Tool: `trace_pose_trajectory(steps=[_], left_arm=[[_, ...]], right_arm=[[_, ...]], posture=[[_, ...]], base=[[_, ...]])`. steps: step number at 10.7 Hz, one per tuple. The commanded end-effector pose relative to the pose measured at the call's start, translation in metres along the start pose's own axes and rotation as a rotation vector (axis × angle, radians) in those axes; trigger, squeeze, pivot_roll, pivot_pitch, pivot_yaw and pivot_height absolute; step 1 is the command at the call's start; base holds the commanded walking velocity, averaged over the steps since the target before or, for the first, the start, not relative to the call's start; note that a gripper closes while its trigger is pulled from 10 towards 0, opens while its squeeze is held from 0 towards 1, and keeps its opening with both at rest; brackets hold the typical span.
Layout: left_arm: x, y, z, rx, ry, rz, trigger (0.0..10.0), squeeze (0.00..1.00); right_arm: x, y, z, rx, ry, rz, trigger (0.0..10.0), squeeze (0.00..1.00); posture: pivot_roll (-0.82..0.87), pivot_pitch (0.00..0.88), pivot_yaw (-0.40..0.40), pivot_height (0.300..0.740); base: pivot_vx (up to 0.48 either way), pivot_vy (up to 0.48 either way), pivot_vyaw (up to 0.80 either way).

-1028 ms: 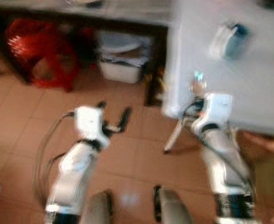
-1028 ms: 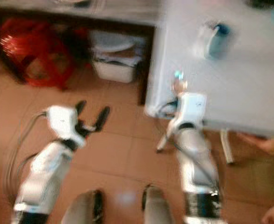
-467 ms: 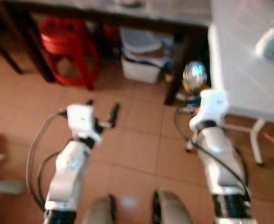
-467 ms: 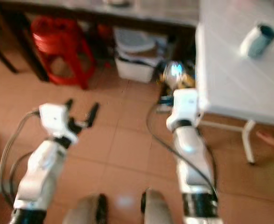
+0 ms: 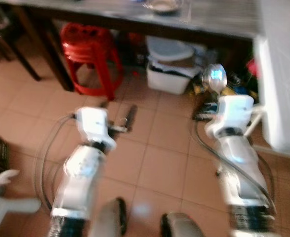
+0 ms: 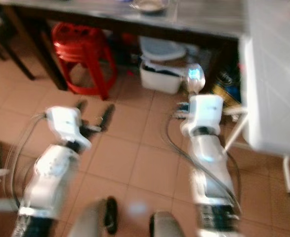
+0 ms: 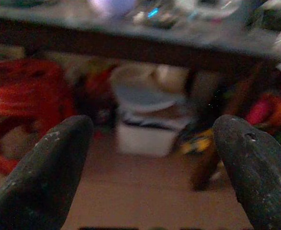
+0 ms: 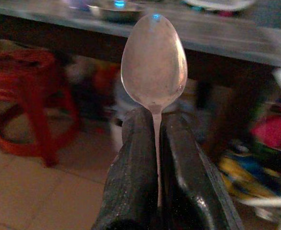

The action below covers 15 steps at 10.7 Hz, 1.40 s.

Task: Setting the table

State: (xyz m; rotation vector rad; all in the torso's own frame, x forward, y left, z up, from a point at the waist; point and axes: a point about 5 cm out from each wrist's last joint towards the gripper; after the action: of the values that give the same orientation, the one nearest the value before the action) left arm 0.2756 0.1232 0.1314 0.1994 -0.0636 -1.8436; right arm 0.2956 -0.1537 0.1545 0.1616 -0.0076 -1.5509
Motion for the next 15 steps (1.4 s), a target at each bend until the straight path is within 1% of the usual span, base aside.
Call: trace_pose_trajectory(steps=[1,2,3,4,5,8,9,13,15], left_arm=[[0.0069,0.0006,0.0019,0.011,-0.005,-0.022,10.0,0.00],[0.0068,0.0007,0.0020,0.011,-0.005,-0.021,10.0,0.00],[0.0074,0.0010,0.0023,0.013,-0.004,-0.021,10.0,0.00],[0.0083,0.0012,0.0024,0.015,-0.006,-0.022,10.0,0.00],[0.0100,0.0012,0.0027,0.017,-0.010,-0.028,10.0,0.00],[0.0152,0.0006,0.0025,0.018,-0.021,-0.056,10.0,0.00],[0.0158,0.0004,0.0026,0.018,-0.024,-0.058,10.0,0.00],[0.0167,-0.0006,0.0029,0.021,-0.034,-0.062,10.0,0.00],[0.0159,-0.0002,0.0044,0.029,-0.036,-0.059,10.0,0.00]], right_arm=[[0.0108,-0.0022,0.0036,0.021,-0.019,-0.031,0.0,0.00],[0.0107,-0.0018,0.0044,0.026,-0.019,-0.032,0.0,0.00],[0.0104,-0.0015,0.0052,0.030,-0.019,-0.031,0.3,0.00],[0.0101,-0.0013,0.0054,0.032,-0.024,-0.030,2.4,0.00],[0.0103,-0.0013,0.0056,0.032,-0.030,-0.032,10.0,0.00],[0.0108,-0.0005,0.0096,0.057,-0.026,-0.051,10.0,0.00],[0.0117,0.0000,0.0090,0.053,-0.012,-0.063,10.0,0.00],[0.0120,0.0028,0.0095,0.063,-0.022,-0.069,10.0,0.00],[0.0095,0.0041,0.0118,0.082,-0.023,-0.057,10.0,0.00]], posture=[[-0.05,0.219,0.015,0.740],[-0.05,0.222,0.014,0.740],[-0.05,0.223,0.014,0.740],[-0.05,0.223,0.014,0.740],[-0.05,0.222,0.014,0.740],[-0.05,0.222,0.014,0.740],[-0.05,0.221,0.013,0.740],[-0.05,0.214,0.013,0.740],[-0.04,0.209,0.012,0.740]], base=[[0.480,0.000,0.00],[0.480,0.000,0.00],[0.480,0.000,0.00],[0.480,0.000,0.00],[0.480,0.000,0.00],[0.480,0.000,0.00],[0.480,0.000,-0.78],[0.480,0.000,-0.78],[0.399,0.000,0.00]])
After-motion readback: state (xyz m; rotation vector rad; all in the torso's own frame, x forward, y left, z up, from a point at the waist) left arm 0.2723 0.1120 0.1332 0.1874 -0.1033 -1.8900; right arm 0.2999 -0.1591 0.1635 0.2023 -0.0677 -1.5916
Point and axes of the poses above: a point about 5 cm out from each wrist's last joint towards the gripper, its own y axis pointing out of the wrist towards the gripper, its own z axis along the axis of the wrist's last joint, x = y × z, and after that the axes turned 11 degrees about y, right-handed
